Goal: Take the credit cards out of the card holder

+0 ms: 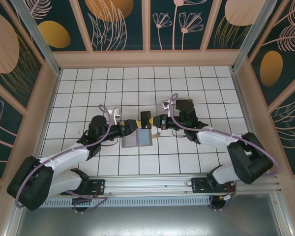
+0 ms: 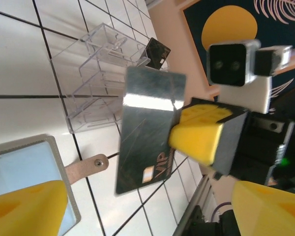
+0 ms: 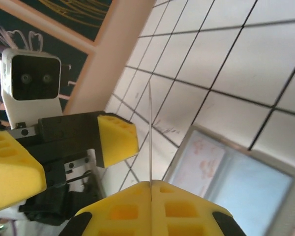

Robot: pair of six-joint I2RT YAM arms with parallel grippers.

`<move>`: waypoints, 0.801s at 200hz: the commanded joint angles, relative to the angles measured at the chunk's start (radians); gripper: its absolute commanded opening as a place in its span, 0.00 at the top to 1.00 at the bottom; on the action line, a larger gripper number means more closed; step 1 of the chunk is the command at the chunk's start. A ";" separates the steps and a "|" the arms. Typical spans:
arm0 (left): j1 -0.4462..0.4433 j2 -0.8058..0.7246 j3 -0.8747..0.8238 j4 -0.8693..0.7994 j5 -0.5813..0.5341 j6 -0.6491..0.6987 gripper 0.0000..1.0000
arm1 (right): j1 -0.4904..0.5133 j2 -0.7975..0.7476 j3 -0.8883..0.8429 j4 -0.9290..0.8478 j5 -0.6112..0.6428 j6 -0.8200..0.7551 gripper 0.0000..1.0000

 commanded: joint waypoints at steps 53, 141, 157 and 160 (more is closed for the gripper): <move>0.002 -0.057 0.038 -0.037 -0.067 0.132 0.01 | -0.001 -0.156 0.256 -0.627 0.543 -0.447 1.00; 0.002 -0.147 -0.038 -0.014 -0.108 0.231 0.01 | 0.107 -0.081 0.346 -0.808 1.165 -1.182 1.00; 0.002 -0.167 -0.055 0.011 -0.093 0.207 0.01 | 0.105 -0.065 0.346 -0.816 1.204 -1.304 1.00; 0.002 -0.172 -0.057 0.013 -0.089 0.206 0.01 | 0.104 -0.063 0.344 -0.813 1.212 -1.328 1.00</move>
